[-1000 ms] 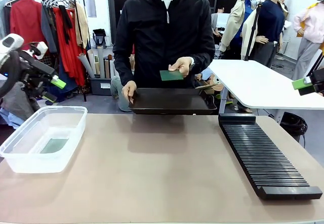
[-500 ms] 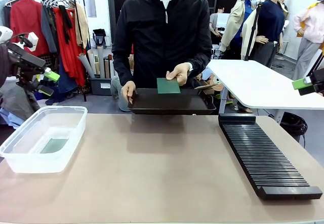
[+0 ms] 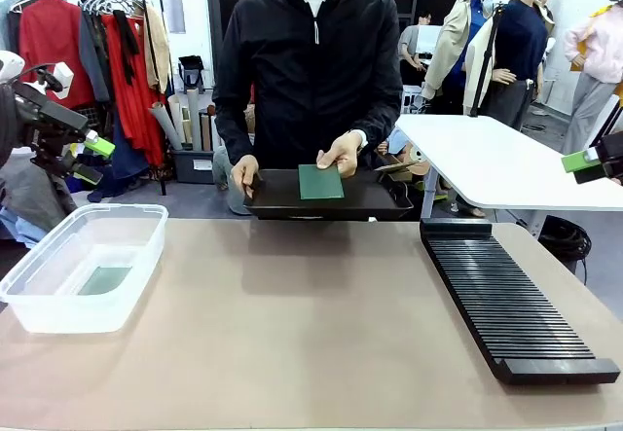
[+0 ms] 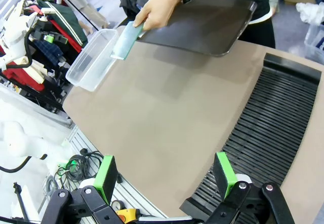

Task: Sort PCBs into racks and boxes based on the side picked up.
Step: Pick up the Blank PCB handed by the Human.

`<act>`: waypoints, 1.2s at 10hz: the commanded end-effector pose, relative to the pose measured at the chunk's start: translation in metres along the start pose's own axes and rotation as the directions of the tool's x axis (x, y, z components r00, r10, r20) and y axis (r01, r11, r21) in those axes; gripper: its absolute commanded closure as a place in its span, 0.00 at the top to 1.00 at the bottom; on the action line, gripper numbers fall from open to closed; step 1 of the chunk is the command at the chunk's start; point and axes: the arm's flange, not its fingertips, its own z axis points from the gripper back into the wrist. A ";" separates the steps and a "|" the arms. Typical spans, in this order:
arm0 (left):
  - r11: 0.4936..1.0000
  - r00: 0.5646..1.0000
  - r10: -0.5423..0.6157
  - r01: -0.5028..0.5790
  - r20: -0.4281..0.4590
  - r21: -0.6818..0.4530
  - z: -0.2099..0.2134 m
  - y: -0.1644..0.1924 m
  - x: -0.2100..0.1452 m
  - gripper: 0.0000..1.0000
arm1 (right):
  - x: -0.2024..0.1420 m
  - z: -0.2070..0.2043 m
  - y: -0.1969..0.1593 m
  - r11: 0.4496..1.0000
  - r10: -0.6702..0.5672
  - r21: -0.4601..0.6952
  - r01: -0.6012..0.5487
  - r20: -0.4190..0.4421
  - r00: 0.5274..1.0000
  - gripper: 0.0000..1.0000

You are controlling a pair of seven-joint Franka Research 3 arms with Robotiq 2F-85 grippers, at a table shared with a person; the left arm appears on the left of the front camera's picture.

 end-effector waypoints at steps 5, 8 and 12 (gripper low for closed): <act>0.989 0.998 -0.016 0.025 0.061 -0.147 -0.030 -0.009 0.011 1.00 | 0.002 -0.001 0.000 1.000 0.012 0.023 -0.013 0.025 1.000 1.00; 0.991 0.997 -0.031 0.040 0.069 -0.128 -0.071 -0.017 0.022 1.00 | 0.002 -0.001 0.000 1.000 0.012 0.023 -0.013 0.025 1.000 1.00; 0.973 0.990 -0.053 0.080 0.130 -0.215 -0.125 0.003 0.030 1.00 | 0.002 -0.001 0.000 1.000 0.012 0.023 -0.013 0.025 1.000 1.00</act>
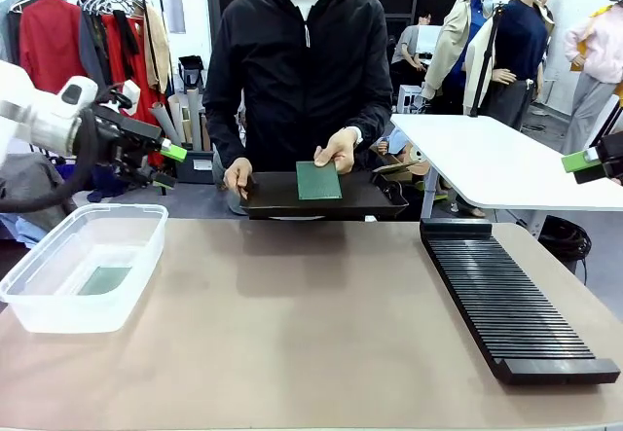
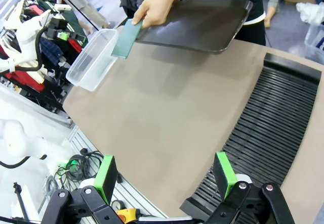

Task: Sort PCBs into racks and boxes based on the side picked up.
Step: Pick up the Blank PCB handed by the Human.

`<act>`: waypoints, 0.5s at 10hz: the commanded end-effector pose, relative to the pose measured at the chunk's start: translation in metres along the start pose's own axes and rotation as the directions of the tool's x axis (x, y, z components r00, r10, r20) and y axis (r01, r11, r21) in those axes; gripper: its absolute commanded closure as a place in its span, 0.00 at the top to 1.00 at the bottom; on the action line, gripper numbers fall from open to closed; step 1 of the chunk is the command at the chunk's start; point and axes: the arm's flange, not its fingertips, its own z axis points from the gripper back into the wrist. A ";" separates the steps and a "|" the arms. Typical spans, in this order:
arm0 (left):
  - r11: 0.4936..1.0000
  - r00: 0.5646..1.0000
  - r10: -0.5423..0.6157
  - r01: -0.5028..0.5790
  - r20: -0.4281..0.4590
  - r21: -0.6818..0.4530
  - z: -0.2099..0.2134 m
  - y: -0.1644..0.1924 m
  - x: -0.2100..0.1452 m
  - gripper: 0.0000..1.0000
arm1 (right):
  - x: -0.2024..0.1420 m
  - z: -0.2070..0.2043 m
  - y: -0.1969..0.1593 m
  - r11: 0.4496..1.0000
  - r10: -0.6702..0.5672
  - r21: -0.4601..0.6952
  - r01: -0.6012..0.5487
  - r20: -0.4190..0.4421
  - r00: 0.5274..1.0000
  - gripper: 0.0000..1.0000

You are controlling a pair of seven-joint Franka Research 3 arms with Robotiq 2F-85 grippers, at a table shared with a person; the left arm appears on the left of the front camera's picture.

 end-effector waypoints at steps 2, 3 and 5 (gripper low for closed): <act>0.993 0.995 -0.045 0.055 0.094 -0.108 -0.031 0.014 -0.009 1.00 | 0.002 -0.002 0.000 1.000 0.012 0.022 -0.013 0.026 1.000 1.00; 0.990 0.993 -0.039 0.053 0.110 -0.127 -0.042 0.015 -0.014 1.00 | 0.002 -0.002 0.000 1.000 0.012 0.022 -0.013 0.026 1.000 1.00; 0.986 0.987 -0.046 0.070 0.154 -0.153 -0.064 0.013 -0.018 1.00 | 0.002 -0.002 0.000 1.000 0.012 0.022 -0.013 0.026 1.000 1.00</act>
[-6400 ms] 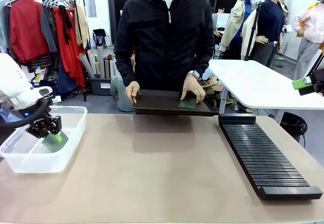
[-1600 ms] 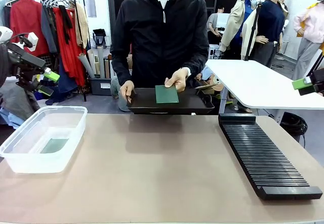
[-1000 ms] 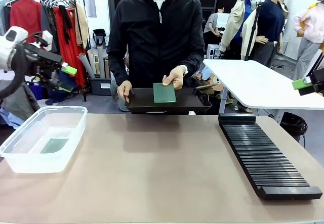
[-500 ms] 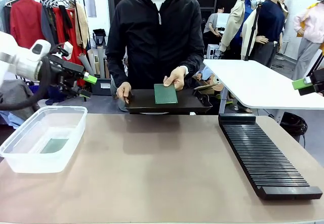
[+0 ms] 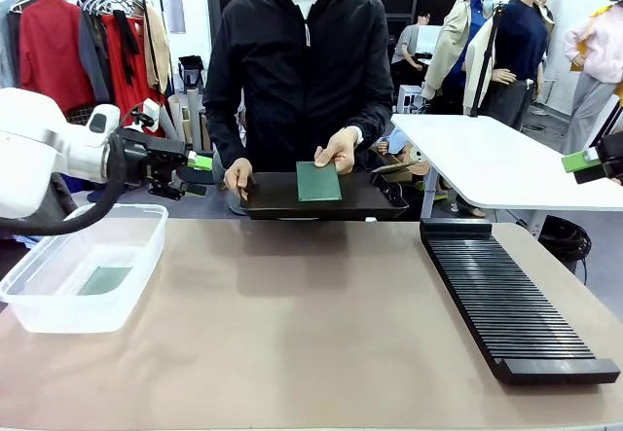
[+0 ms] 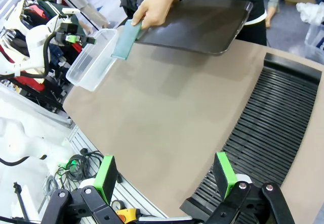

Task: Sort PCBs into racks and boxes based on the side picked up.
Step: Pick up the Blank PCB handed by the Human.

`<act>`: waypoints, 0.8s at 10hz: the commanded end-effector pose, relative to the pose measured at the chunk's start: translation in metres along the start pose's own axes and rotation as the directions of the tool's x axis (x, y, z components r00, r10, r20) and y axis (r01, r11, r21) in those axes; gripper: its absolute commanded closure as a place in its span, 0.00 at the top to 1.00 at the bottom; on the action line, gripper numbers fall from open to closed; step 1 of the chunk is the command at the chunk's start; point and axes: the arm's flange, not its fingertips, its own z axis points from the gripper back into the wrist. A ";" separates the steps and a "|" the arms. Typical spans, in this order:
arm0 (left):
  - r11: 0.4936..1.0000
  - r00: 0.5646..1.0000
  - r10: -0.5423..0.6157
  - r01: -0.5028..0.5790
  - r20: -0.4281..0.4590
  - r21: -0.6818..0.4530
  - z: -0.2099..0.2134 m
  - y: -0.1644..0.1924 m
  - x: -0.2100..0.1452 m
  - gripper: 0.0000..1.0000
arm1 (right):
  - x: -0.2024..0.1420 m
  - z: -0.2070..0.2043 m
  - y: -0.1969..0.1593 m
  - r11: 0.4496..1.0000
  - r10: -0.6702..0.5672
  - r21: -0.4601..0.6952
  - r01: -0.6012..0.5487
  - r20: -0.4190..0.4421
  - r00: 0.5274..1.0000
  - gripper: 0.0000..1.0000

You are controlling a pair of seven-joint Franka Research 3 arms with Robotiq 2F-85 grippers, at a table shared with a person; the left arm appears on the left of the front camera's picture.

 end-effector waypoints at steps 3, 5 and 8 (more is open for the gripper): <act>0.998 0.996 0.026 -0.020 0.086 -0.066 -0.042 -0.002 -0.005 1.00 | 0.002 -0.002 0.000 1.000 0.012 0.021 -0.013 0.026 1.000 1.00; 0.994 0.995 0.070 -0.063 0.068 -0.094 -0.067 0.004 -0.002 1.00 | 0.002 -0.002 0.000 1.000 0.012 0.021 -0.013 0.026 1.000 1.00; 0.990 0.997 0.059 -0.051 0.059 -0.129 -0.096 0.017 0.002 1.00 | 0.002 -0.002 0.000 1.000 0.012 0.021 -0.013 0.026 1.000 1.00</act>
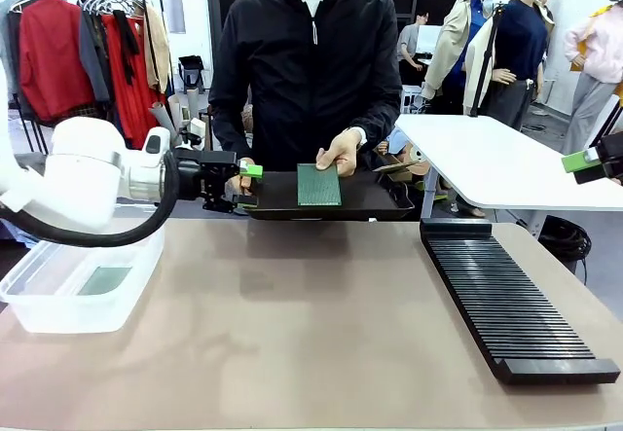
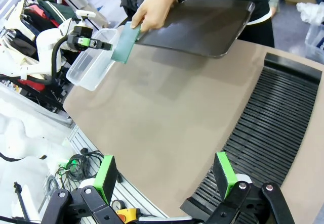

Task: Sort PCBs into racks and boxes based on the side picked up.
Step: Pick up the Blank PCB handed by the Human.

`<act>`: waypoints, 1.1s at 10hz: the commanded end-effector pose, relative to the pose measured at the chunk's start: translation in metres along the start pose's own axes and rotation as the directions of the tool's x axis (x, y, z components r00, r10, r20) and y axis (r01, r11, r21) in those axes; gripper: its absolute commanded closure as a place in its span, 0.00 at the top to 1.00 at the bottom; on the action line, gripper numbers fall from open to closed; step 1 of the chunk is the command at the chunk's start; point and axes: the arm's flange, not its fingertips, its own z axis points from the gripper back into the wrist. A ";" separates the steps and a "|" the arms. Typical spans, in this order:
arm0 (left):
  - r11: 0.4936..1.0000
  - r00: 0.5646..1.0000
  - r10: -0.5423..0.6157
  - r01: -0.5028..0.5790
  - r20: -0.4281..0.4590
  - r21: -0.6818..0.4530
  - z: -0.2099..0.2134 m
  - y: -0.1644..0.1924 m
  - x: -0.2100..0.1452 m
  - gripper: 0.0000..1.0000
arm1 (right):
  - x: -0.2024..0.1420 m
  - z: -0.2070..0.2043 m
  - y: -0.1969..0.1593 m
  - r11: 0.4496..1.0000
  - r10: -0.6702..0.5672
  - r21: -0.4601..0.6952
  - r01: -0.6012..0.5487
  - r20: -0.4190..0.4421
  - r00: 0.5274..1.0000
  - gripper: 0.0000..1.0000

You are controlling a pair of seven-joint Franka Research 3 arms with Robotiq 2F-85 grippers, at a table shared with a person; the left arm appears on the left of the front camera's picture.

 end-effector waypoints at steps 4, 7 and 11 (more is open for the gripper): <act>0.997 1.000 -0.007 0.009 0.026 -0.077 -0.032 0.014 0.017 1.00 | 0.002 -0.002 -0.001 1.000 0.012 0.020 -0.013 0.027 1.000 1.00; 0.995 0.999 -0.028 0.025 -0.027 -0.094 -0.058 0.009 0.019 1.00 | 0.002 -0.002 -0.001 1.000 0.012 0.020 -0.013 0.027 1.000 1.00; 0.993 0.997 -0.025 0.017 -0.069 -0.113 -0.088 0.010 0.015 1.00 | 0.002 -0.002 -0.001 1.000 0.012 0.020 -0.013 0.027 1.000 1.00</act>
